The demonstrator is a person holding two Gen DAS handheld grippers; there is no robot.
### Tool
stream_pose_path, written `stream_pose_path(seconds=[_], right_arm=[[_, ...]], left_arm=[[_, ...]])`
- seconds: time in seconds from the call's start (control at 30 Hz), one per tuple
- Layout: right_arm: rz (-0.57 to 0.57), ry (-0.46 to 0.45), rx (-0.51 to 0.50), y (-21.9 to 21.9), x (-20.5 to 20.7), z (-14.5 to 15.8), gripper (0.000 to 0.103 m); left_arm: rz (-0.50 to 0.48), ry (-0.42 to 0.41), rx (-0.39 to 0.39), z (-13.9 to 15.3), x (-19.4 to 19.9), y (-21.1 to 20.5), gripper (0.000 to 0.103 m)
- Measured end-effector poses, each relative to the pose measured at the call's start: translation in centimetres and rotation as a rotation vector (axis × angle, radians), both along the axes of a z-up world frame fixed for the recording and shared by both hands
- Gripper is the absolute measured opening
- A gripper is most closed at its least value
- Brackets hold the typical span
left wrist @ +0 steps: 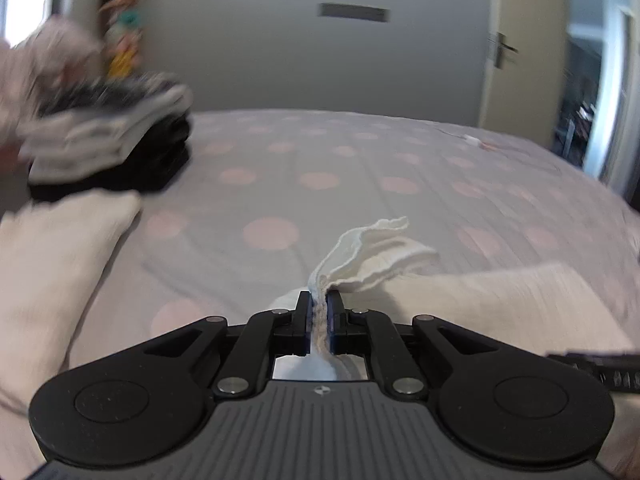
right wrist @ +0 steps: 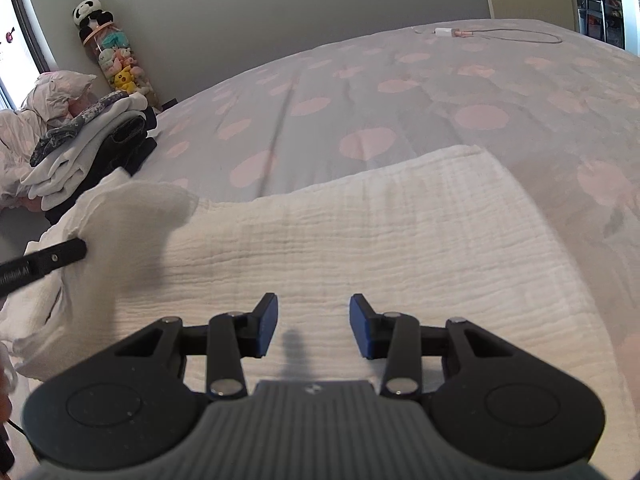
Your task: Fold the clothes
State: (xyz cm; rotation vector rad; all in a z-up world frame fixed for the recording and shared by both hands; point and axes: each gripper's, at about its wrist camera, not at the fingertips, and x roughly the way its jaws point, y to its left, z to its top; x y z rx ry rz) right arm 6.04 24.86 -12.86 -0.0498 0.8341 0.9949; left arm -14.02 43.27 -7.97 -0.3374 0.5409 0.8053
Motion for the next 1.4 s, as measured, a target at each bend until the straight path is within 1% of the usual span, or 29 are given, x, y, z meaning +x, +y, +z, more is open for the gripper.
stream_pose_path(seconds=[0.07, 0.17, 0.2, 0.23, 0.27, 0.37, 0.4, 0.47, 0.57, 0.63, 0.67, 0.73, 0.83, 0.9, 0.93, 1.0, 1.03, 1.1, 1.23, 1.3, 1.33, 1.37, 1.4], right_arm=[[-0.002, -0.001, 0.002, 0.0, 0.1, 0.0, 0.044], [-0.005, 0.001, 0.004, 0.0, 0.2, -0.2, 0.044], [-0.006, 0.003, 0.003, 0.0, 0.3, -0.2, 0.044], [-0.008, 0.004, 0.002, 0.1, 0.3, -0.2, 0.044], [-0.008, 0.005, 0.002, 0.1, 0.4, -0.2, 0.044], [-0.003, 0.001, 0.001, 0.2, 0.4, -0.1, 0.044], [0.000, -0.002, -0.003, 0.3, 0.4, -0.1, 0.044], [0.004, -0.009, -0.005, 0.2, 0.3, 0.1, 0.044], [0.002, -0.019, 0.010, -0.6, 0.2, 0.8, 0.044], [0.000, -0.029, 0.007, -1.1, -0.1, 1.7, 0.044], [0.008, -0.043, 0.008, -1.5, -0.3, 2.2, 0.044], [0.018, -0.106, 0.014, -2.4, -1.2, 3.6, 0.044], [0.055, -0.198, 0.038, -4.1, -2.3, 6.0, 0.044], [0.092, -0.215, 0.029, -5.2, -2.5, 7.5, 0.045], [0.124, -0.202, 0.004, -5.7, -2.4, 8.1, 0.046], [0.155, -0.193, -0.064, -6.9, -1.9, 9.0, 0.051], [0.164, -0.203, -0.115, -7.5, -1.6, 9.1, 0.053], [0.198, -0.241, -0.221, -8.5, -1.0, 9.1, 0.053], [0.305, -0.359, -0.439, -10.0, -0.4, 7.9, 0.052], [0.353, -0.377, -0.508, -10.7, -0.2, 7.6, 0.051], [0.367, -0.386, -0.528, -10.9, -0.1, 7.6, 0.051], [0.372, -0.394, -0.542, -11.0, -0.1, 7.7, 0.051], [0.378, -0.403, -0.555, -11.0, -0.1, 7.8, 0.051]], left_arm=[[0.070, -0.051, -0.106, -0.4, -1.4, 2.5, 0.009], [0.159, -0.135, -0.269, -1.4, -3.5, 6.0, 0.014], [0.182, -0.161, -0.306, -1.7, -4.2, 6.8, 0.022], [0.203, -0.177, -0.335, -1.9, -4.8, 7.5, 0.026], [0.223, -0.192, -0.354, -2.0, -5.4, 7.7, 0.033], [0.246, -0.247, -0.395, -1.8, -7.1, 8.2, 0.060], [0.256, -0.259, -0.409, -1.6, -7.5, 8.0, 0.061], [0.271, -0.262, -0.430, -1.3, -8.3, 7.6, 0.062], [0.287, -0.240, -0.455, -0.8, -9.4, 6.7, 0.062], [0.305, -0.194, -0.439, -0.4, -10.0, 5.6, 0.062], [0.311, -0.172, -0.424, -0.2, -10.2, 5.0, 0.060], [0.313, -0.151, -0.402, 0.2, -10.3, 4.1, 0.056], [0.317, -0.129, -0.380, 0.6, -10.2, 2.8, 0.056], [0.321, -0.083, -0.406, 0.6, -10.1, 2.7, 0.056], [0.320, -0.065, -0.437, 0.4, -10.3, 2.8, 0.056], [0.334, -0.044, -0.536, -0.3, -11.3, 3.4, 0.056], [0.343, -0.034, -0.587, -0.7, -11.9, 3.7, 0.056], [0.344, -0.047, -0.653, -1.5, -12.7, 4.0, 0.055], [0.329, -0.081, -0.729, -2.8, -12.5, 4.7, 0.055], [0.331, -0.083, -0.758, -3.7, -12.3, 5.2, 0.054], [0.335, -0.083, -0.766, -4.1, -12.1, 5.3, 0.051], [0.338, -0.096, -0.760, -4.2, -12.1, 5.3, 0.043], [0.340, -0.108, -0.754, -4.2, -12.1, 5.3, 0.041]])
